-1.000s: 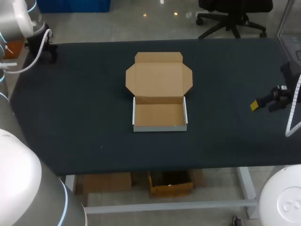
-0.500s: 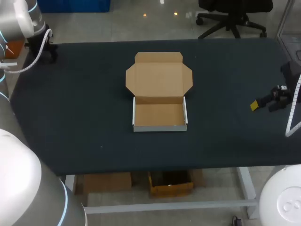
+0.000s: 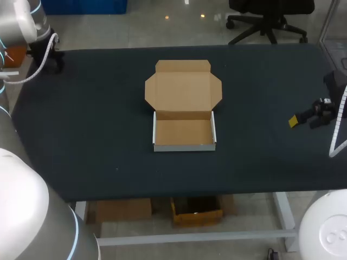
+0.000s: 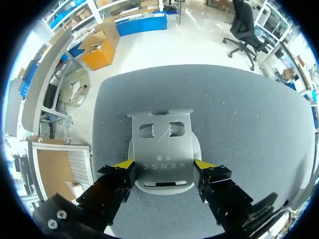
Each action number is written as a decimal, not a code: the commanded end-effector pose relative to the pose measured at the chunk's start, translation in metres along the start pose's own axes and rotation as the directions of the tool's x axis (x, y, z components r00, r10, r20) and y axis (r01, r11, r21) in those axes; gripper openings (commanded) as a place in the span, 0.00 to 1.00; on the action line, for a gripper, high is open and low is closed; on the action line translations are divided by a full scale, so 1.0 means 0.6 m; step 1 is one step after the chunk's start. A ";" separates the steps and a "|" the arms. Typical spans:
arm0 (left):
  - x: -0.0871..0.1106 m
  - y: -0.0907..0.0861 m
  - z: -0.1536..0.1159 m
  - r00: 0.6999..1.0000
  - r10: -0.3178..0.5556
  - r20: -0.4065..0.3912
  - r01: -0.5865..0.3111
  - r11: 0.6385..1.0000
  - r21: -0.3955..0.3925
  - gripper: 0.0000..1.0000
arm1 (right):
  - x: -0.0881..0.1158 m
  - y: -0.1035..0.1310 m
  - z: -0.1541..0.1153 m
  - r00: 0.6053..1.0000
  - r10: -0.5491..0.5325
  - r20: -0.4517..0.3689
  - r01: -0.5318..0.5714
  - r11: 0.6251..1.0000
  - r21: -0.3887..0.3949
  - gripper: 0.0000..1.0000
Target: Assemble the packaging by folding the flat box into shape, placing the metal phone stand inside, and closing the box properly
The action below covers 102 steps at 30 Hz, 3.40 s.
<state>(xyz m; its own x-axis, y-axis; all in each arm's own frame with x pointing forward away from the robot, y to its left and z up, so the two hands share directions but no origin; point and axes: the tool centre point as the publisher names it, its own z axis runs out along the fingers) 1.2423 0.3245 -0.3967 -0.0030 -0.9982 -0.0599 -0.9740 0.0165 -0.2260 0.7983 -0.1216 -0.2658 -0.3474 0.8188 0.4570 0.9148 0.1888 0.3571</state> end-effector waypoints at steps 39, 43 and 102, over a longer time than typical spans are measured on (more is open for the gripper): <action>0.048 0.104 -0.138 0.993 0.113 -0.033 -0.112 0.993 0.042 0.00 | 0.009 0.003 -0.034 0.894 -0.442 -0.066 0.422 0.884 -0.203 1.00; 0.063 0.116 -0.153 0.990 0.132 -0.041 -0.130 0.990 0.050 0.00 | 0.013 0.003 -0.042 0.849 -0.523 -0.078 0.496 0.838 -0.228 1.00; 0.219 0.236 -0.261 0.931 0.361 -0.058 -0.349 0.924 0.160 0.00 | 0.040 0.022 -0.022 0.531 -0.842 -0.093 0.825 0.539 -0.171 1.00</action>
<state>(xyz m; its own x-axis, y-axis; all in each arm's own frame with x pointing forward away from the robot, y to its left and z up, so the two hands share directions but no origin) 1.0756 0.1884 -0.2882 -0.3720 -0.9255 -0.0711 -0.8643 0.3733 -0.3372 0.7877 -0.1132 -0.2450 -0.9710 0.2388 -0.0075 0.1542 0.6503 0.7438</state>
